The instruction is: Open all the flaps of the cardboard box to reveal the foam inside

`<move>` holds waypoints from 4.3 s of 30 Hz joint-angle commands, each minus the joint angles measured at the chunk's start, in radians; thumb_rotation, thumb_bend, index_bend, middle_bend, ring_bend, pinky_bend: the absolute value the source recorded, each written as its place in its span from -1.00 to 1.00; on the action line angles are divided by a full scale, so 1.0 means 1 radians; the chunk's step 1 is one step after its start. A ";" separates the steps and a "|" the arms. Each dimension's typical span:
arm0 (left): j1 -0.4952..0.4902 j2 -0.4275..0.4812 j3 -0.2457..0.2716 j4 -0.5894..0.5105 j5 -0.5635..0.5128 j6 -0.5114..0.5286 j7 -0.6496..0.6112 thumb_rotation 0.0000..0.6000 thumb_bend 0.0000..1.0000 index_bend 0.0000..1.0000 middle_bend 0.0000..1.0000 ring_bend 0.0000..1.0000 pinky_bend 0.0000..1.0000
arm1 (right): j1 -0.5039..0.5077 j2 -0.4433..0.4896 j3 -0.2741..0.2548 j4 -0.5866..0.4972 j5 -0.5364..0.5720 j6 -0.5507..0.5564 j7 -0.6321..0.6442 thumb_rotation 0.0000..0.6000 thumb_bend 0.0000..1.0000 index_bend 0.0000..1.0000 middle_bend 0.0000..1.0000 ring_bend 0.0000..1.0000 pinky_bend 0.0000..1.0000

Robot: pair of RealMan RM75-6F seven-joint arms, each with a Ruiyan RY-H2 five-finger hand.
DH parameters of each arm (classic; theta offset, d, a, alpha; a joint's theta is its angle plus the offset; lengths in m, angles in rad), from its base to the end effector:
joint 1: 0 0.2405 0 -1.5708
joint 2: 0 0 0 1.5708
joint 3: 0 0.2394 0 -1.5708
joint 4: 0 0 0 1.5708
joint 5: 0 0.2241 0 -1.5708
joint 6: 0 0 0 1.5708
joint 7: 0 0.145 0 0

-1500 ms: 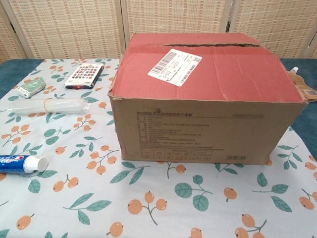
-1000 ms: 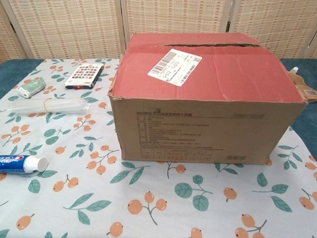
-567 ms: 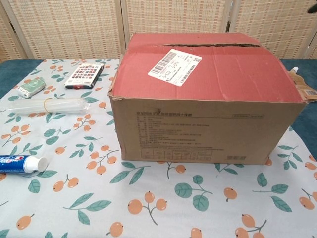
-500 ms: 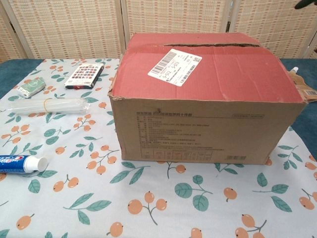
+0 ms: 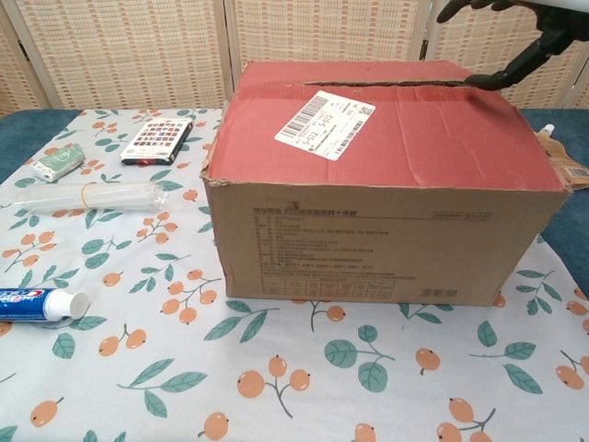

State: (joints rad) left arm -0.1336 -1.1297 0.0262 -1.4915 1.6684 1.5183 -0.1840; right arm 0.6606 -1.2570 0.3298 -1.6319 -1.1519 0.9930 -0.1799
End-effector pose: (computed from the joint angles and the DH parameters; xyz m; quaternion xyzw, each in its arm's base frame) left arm -0.2998 0.1795 0.1313 -0.6459 -0.3762 -0.4323 0.5044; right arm -0.1395 -0.3668 0.0829 0.6701 -0.3746 0.4475 0.4586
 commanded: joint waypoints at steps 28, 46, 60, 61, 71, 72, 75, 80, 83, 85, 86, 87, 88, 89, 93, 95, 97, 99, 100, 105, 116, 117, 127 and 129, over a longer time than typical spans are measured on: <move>0.012 0.031 -0.013 0.049 -0.045 0.012 -0.179 1.00 0.11 -0.93 -1.00 -1.00 -1.00 | 0.216 -0.183 0.078 0.268 0.194 -0.078 -0.073 1.00 -0.23 -0.66 -1.00 -1.00 -1.00; -0.021 0.034 -0.024 0.084 -0.092 -0.070 -0.265 1.00 0.11 -0.93 -1.00 -1.00 -1.00 | 0.386 -0.138 0.186 0.373 0.422 -0.133 -0.185 1.00 -0.23 -0.67 -1.00 -1.00 -1.00; -0.043 0.016 -0.044 0.109 -0.152 -0.136 -0.247 1.00 0.12 -0.93 -1.00 -1.00 -1.00 | 0.483 -0.227 0.169 0.708 0.400 -0.259 -0.079 1.00 -0.23 -0.70 -1.00 -1.00 -1.00; -0.044 0.015 -0.044 0.108 -0.151 -0.138 -0.243 1.00 0.12 -0.93 -1.00 -1.00 -1.00 | 0.483 -0.227 0.169 0.716 0.395 -0.264 -0.068 1.00 -0.23 -0.70 -1.00 -1.00 -1.00; -0.046 0.010 -0.050 0.102 -0.171 -0.154 -0.209 1.00 0.12 -0.93 -1.00 -1.00 -1.00 | 0.474 -0.200 0.157 0.743 0.346 -0.249 -0.028 1.00 -0.23 -0.70 -1.00 -1.00 -1.00; -0.046 0.010 -0.050 0.101 -0.171 -0.154 -0.204 1.00 0.12 -0.93 -1.00 -1.00 -1.00 | 0.478 -0.201 0.156 0.754 0.349 -0.252 -0.034 1.00 -0.23 -0.70 -1.00 -1.00 -1.00; -0.046 0.010 -0.051 0.097 -0.174 -0.155 -0.200 1.00 0.12 -0.92 -1.00 -1.00 -1.00 | 0.492 -0.210 0.159 0.794 0.371 -0.279 -0.039 1.00 -0.23 -0.70 -1.00 -1.00 -1.00; -0.047 0.011 -0.054 0.097 -0.185 -0.166 -0.198 1.00 0.12 -0.92 -1.00 -1.00 -1.00 | 0.504 -0.234 0.149 0.862 0.369 -0.304 -0.034 1.00 -0.23 -0.70 -1.00 -1.00 -1.00; -0.049 0.011 -0.055 0.097 -0.187 -0.172 -0.198 1.00 0.12 -0.92 -1.00 -1.00 -1.00 | 0.504 -0.239 0.149 0.881 0.369 -0.323 -0.015 1.00 -0.23 -0.70 -1.00 -1.00 -1.00; -0.050 0.010 -0.056 0.097 -0.188 -0.174 -0.196 1.00 0.12 -0.92 -1.00 -1.00 -1.00 | 0.499 -0.238 0.144 0.883 0.357 -0.318 -0.007 1.00 -0.23 -0.71 -1.00 -1.00 -1.00; -0.050 0.010 -0.055 0.097 -0.188 -0.175 -0.195 1.00 0.12 -0.92 -1.00 -1.00 -1.00 | 0.497 -0.235 0.144 0.880 0.353 -0.315 -0.002 1.00 -0.23 -0.71 -1.00 -1.00 -1.00; -0.050 0.010 -0.056 0.096 -0.188 -0.174 -0.194 1.00 0.12 -0.92 -1.00 -1.00 -1.00 | 0.491 -0.229 0.145 0.867 0.349 -0.313 0.007 1.00 -0.23 -0.71 -1.00 -1.00 -1.00; -0.049 0.010 -0.056 0.096 -0.187 -0.173 -0.193 1.00 0.12 -0.92 -1.00 -1.00 -1.00 | 0.485 -0.220 0.146 0.850 0.347 -0.313 0.016 1.00 -0.23 -0.71 -1.00 -1.00 -1.00; -0.049 0.010 -0.056 0.095 -0.186 -0.171 -0.192 1.00 0.12 -0.92 -1.00 -1.00 -1.00 | 0.477 -0.208 0.145 0.826 0.344 -0.314 0.023 1.00 -0.23 -0.72 -1.00 -1.00 -1.00; -0.046 0.010 -0.057 0.093 -0.186 -0.166 -0.190 1.00 0.12 -0.92 -1.00 -1.00 -1.00 | 0.406 -0.109 0.130 0.633 0.327 -0.285 0.032 1.00 -0.23 -0.72 -1.00 -1.00 -1.00; -0.046 0.010 -0.057 0.092 -0.184 -0.165 -0.189 1.00 0.12 -0.92 -1.00 -1.00 -1.00 | 0.357 -0.038 0.120 0.504 0.327 -0.274 0.038 1.00 -0.23 -0.72 -1.00 -1.00 -1.00; -0.048 0.011 -0.053 0.090 -0.174 -0.165 -0.198 1.00 0.12 -0.91 -1.00 -1.00 -1.00 | 0.313 0.045 0.113 0.377 0.339 -0.303 0.059 1.00 -0.23 -0.70 -1.00 -1.00 -1.00; -0.050 0.016 -0.046 0.089 -0.158 -0.166 -0.214 1.00 0.11 -0.91 -1.00 -1.00 -1.00 | 0.267 0.124 0.112 0.257 0.342 -0.302 0.086 1.00 -0.23 -0.66 -1.00 -1.00 -1.00; -0.050 0.016 -0.045 0.090 -0.155 -0.165 -0.214 1.00 0.11 -0.91 -1.00 -1.00 -1.00 | 0.247 0.153 0.113 0.211 0.342 -0.303 0.104 1.00 -0.23 -0.66 -1.00 -1.00 -1.00; -0.049 0.011 -0.050 0.086 -0.166 -0.163 -0.189 1.00 0.11 -0.91 -1.00 -1.00 -1.00 | 0.151 0.298 0.118 0.024 0.309 -0.353 0.231 1.00 -0.23 -0.66 -1.00 -1.00 -1.00; -0.054 -0.004 -0.059 0.071 -0.198 -0.183 -0.105 1.00 0.11 -0.91 -1.00 -1.00 -1.00 | -0.058 0.386 0.190 -0.093 0.026 -0.486 0.741 1.00 -0.23 -0.66 -1.00 -1.00 -1.00; -0.056 -0.004 -0.059 0.070 -0.198 -0.184 -0.101 1.00 0.11 -0.91 -1.00 -1.00 -1.00 | -0.080 0.373 0.205 -0.092 -0.033 -0.495 0.841 1.00 -0.23 -0.66 -1.00 -1.00 -1.00; -0.054 -0.007 -0.062 0.074 -0.198 -0.179 -0.104 1.00 0.11 -0.99 -1.00 -1.00 -1.00 | -0.068 0.317 0.067 0.105 -0.599 -0.342 1.732 1.00 -0.23 -0.66 -0.89 -0.83 -0.74; -0.055 -0.007 -0.060 0.073 -0.198 -0.183 -0.099 1.00 0.11 -1.00 -1.00 -1.00 -1.00 | -0.019 0.309 -0.012 0.191 -0.705 -0.265 1.883 1.00 -0.23 -0.66 -0.87 -0.79 -0.56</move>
State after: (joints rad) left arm -0.1882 -1.1370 -0.0344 -1.4183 1.4706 1.3365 -0.2842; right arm 0.5967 -0.9189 0.4591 -1.6059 -1.5393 0.5857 1.3114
